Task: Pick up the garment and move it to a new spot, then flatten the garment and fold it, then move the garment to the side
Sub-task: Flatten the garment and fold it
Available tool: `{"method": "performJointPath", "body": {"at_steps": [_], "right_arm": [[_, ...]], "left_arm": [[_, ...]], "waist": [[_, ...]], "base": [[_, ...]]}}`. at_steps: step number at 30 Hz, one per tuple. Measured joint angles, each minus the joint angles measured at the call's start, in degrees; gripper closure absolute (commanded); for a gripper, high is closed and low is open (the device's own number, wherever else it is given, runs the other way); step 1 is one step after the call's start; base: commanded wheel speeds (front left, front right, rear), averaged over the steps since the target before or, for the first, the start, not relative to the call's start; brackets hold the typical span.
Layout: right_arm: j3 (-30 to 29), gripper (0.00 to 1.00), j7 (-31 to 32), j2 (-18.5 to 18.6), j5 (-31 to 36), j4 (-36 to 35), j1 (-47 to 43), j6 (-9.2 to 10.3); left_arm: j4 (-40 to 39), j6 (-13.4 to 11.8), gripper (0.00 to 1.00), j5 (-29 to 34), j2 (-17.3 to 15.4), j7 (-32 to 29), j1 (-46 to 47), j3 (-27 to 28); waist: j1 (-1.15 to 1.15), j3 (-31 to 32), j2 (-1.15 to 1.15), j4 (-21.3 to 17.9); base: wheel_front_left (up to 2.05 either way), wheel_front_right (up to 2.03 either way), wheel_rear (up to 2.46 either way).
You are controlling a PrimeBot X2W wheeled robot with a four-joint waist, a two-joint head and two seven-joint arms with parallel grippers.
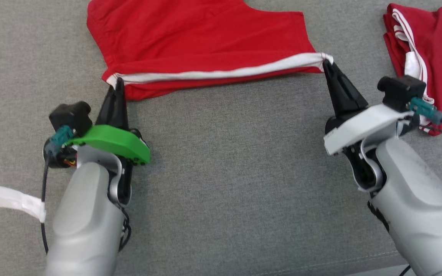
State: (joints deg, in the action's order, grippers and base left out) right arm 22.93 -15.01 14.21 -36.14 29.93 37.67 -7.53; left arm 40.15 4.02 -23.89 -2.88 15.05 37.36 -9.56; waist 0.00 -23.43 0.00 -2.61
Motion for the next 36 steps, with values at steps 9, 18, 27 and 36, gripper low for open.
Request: {"method": "performJointPath", "body": {"at_steps": [9,18,27,36], "right_arm": [[-7.49,1.0,-0.02,1.18,4.2,-16.26,-22.74,0.0],[-15.73,1.0,-0.03,1.08,7.99,-29.08,-41.57,0.0],[-19.79,1.0,3.48,1.1,9.77,-36.52,-48.75,0.0],[-18.2,1.0,4.07,6.5,9.11,-33.81,-36.57,0.0]], "left_arm": [[-17.62,-0.51,1.0,7.24,0.08,-0.01,-20.39,-3.79],[-31.07,-1.35,1.0,6.79,0.07,-1.2,-35.28,-5.08],[-41.97,-2.86,1.0,6.56,-0.63,-6.84,-41.35,-6.81],[-39.01,-2.08,1.0,3.44,-0.48,-7.43,-34.89,-6.57]], "waist": [[0.0,6.26,0.0,0.73],[0.0,12.38,0.0,2.1],[0.0,14.03,0.0,3.29],[0.0,10.03,0.0,4.26]], "base": [[0.0,0.0,0.0],[0.0,0.0,0.0],[0.0,0.0,0.0],[0.0,0.0,0.0]]}}
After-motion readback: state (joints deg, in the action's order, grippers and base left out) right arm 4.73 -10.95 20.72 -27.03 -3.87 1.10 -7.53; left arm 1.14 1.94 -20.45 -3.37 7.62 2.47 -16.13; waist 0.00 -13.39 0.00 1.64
